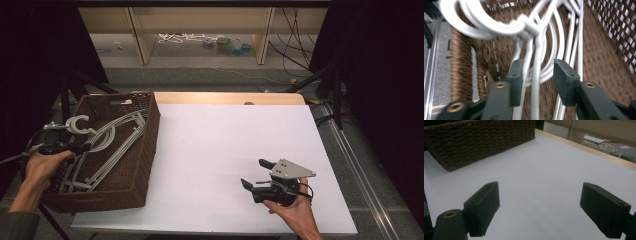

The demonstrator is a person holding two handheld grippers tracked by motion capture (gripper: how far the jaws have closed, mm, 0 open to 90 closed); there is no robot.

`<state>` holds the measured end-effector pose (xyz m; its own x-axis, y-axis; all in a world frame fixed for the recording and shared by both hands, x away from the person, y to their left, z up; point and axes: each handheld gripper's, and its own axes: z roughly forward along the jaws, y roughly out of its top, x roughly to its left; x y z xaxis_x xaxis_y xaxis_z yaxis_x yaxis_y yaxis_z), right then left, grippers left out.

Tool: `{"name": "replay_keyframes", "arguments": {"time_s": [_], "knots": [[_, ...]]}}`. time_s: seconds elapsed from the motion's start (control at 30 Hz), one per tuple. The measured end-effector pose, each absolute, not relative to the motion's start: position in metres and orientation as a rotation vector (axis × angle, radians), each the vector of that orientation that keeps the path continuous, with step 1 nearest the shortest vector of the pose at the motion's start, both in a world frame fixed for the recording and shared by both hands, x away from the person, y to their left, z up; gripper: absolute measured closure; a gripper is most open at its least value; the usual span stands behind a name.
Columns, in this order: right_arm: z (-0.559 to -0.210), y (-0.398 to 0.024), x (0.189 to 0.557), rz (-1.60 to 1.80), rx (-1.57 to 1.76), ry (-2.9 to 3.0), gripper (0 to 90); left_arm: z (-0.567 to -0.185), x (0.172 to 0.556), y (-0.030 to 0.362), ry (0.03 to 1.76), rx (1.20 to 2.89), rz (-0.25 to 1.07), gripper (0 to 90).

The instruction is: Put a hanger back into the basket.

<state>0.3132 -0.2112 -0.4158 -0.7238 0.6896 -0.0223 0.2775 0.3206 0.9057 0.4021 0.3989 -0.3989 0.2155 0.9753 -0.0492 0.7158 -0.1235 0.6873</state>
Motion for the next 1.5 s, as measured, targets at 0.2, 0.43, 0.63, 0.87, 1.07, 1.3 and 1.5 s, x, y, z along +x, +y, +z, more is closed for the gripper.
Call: {"name": "replay_keyframes", "arguments": {"time_s": [0.2, 0.43, 0.63, 0.87, 1.07, 1.3, 1.5], "knots": [[-0.416, -0.211, 0.313, 1.382, 0.857, 2.177, 17.0, -0.378, 0.389, 0.388, 1.531, 1.784, 0.641, 42.5], [-0.415, -0.212, 0.313, 1.4, 0.865, 2.157, 17.0, -0.352, 0.367, 0.367, 1.438, 1.64, 0.683, 32.2], [-0.415, -0.213, 0.313, 1.409, 0.873, 2.149, 16.9, -0.337, 0.35, 0.335, 1.34, 1.586, 0.662, 22.1], [-0.415, -0.213, 0.313, 1.422, 0.873, 2.138, 16.9, -0.334, 0.337, 0.302, 1.258, 1.567, 0.642, 19.7], [-0.415, -0.213, 0.312, 1.425, 0.872, 2.134, 16.9, -0.335, 0.328, 0.274, 1.173, 1.564, 0.596, 17.3], [-0.416, -0.213, 0.313, 1.433, 0.89, 2.129, 16.9, -0.338, 0.322, 0.247, 1.098, 1.556, 0.576, 17.3], [-0.417, -0.213, 0.314, 1.442, 0.889, 2.129, 16.9, -0.345, 0.318, 0.227, 1.056, 1.578, 0.561, 17.2]]}}
